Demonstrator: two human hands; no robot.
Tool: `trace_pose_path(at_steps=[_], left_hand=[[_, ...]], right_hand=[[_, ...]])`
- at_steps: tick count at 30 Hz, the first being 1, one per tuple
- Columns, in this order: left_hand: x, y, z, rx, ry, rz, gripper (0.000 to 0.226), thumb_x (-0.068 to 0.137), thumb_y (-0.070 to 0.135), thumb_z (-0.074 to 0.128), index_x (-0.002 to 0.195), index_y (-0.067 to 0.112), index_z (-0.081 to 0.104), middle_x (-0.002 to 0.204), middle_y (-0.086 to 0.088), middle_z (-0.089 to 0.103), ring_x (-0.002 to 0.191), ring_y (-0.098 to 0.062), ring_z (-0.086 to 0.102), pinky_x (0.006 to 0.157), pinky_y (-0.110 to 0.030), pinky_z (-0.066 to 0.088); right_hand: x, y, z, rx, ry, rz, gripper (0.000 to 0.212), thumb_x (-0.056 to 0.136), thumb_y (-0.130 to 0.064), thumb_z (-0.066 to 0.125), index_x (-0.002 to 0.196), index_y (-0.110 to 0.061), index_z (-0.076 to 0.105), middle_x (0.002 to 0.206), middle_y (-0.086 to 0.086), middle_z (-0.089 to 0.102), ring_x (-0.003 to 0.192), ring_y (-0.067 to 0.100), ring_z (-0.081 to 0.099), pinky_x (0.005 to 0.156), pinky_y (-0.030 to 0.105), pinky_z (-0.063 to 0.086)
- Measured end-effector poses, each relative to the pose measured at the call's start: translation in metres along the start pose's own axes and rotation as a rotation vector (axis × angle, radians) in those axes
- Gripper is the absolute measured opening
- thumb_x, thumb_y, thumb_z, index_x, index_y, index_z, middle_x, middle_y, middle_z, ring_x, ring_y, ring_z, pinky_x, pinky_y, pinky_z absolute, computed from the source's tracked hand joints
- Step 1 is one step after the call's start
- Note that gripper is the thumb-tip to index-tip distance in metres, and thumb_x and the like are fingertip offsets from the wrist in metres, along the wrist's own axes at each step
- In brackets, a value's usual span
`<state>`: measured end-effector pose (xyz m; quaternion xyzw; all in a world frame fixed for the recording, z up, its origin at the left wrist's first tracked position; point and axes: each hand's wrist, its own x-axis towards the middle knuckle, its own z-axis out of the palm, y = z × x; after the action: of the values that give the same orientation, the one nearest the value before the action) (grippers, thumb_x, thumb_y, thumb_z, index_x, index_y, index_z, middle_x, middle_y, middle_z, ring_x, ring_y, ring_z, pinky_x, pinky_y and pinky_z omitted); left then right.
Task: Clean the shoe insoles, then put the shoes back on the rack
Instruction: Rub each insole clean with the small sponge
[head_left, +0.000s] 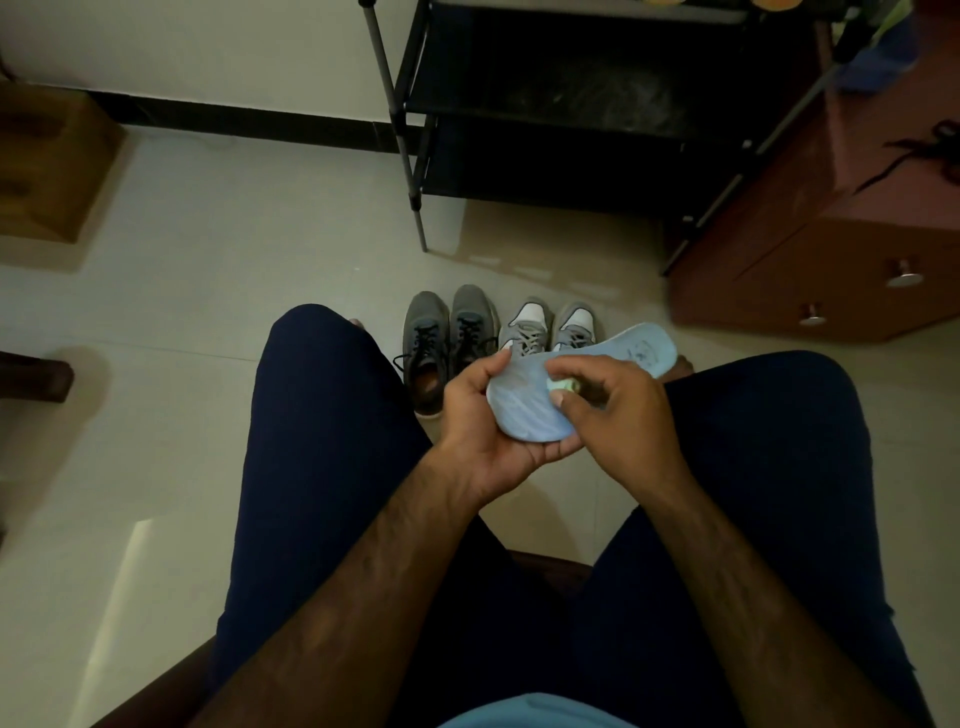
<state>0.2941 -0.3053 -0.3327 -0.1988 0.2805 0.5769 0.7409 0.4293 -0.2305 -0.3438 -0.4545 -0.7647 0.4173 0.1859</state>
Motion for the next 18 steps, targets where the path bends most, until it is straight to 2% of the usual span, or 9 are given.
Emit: trace_pose_path(at_steps=[3,6,10,13,18], left_hand=[[0.001,-0.013,-0.003,-0.083,-0.011,-0.01,0.065,0.095,0.041,0.051,0.144,-0.001,0.051,0.138,-0.031,0.058,0.126,-0.046,0.057,0.109,-0.063,0.04],[0.002,-0.019,-0.006,-0.108,-0.015,-0.02,0.067,0.097,0.042,0.049,0.146,-0.003,0.048,0.141,-0.033,0.055,0.134,-0.046,0.052,0.115,-0.065,0.034],[0.005,-0.02,-0.002,-0.079,0.026,-0.006,0.062,0.096,0.041,0.05,0.138,-0.003,0.055,0.131,-0.029,0.064,0.12,-0.043,0.062,0.108,-0.061,0.042],[0.006,-0.025,-0.001,-0.097,0.058,0.007,0.06,0.095,0.042,0.049,0.136,-0.001,0.059,0.124,-0.025,0.067,0.11,-0.038,0.065,0.116,-0.053,0.037],[0.007,-0.034,-0.002,-0.114,0.053,0.005,0.064,0.096,0.047,0.047,0.138,0.001,0.058,0.139,-0.025,0.06,0.132,-0.037,0.055,0.118,-0.055,0.034]], right_hand=[[-0.001,0.001,-0.002,0.034,0.036,0.119,0.037,0.085,-0.008,0.08,0.117,-0.027,0.074,0.11,-0.013,0.069,0.102,0.004,0.065,0.088,0.029,0.058],[-0.004,0.005,-0.003,0.0,0.089,0.194,0.021,0.085,-0.016,0.083,0.103,-0.025,0.077,0.109,-0.008,0.067,0.089,0.0,0.066,0.079,0.019,0.056],[-0.006,0.001,-0.001,0.006,0.107,0.177,0.015,0.087,-0.014,0.081,0.1,-0.022,0.081,0.099,-0.008,0.073,0.088,0.004,0.068,0.084,0.027,0.058],[-0.014,-0.007,0.008,0.004,0.049,0.067,0.019,0.087,-0.009,0.078,0.101,-0.022,0.082,0.101,-0.006,0.072,0.092,0.005,0.067,0.085,0.025,0.056],[-0.003,0.004,0.005,0.031,0.095,0.155,0.022,0.085,-0.007,0.079,0.096,-0.026,0.081,0.101,-0.008,0.075,0.096,0.008,0.07,0.09,0.037,0.059]])
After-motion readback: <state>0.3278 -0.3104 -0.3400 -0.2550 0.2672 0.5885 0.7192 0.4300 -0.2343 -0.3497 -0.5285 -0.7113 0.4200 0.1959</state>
